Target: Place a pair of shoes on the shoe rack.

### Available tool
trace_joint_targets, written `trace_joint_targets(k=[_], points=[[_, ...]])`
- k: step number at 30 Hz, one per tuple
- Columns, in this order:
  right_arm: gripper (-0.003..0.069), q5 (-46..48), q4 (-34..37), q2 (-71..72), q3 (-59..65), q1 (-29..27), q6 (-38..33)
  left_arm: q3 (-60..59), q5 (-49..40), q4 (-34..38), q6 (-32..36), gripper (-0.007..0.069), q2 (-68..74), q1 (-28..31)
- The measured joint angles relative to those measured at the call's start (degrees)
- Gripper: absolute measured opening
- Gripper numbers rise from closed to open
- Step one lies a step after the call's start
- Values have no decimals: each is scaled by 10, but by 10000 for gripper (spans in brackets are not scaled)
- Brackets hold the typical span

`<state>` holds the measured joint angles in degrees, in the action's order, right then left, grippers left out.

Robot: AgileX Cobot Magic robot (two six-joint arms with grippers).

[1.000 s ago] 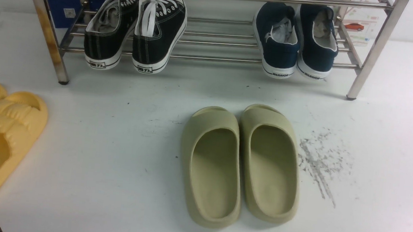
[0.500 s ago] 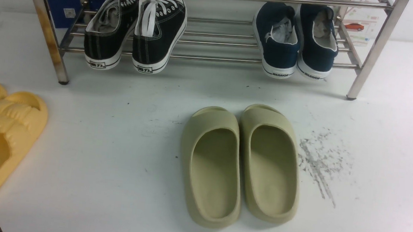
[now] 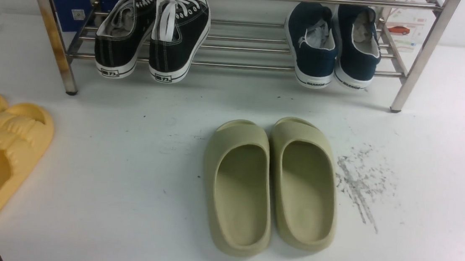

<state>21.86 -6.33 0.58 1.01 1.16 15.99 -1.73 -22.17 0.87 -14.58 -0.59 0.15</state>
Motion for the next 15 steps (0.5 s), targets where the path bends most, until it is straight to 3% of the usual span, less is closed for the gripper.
trace_joint_targets(k=[15], points=[[29,0,0,0,0,0,0,0,2,0,0,238,0,0]])
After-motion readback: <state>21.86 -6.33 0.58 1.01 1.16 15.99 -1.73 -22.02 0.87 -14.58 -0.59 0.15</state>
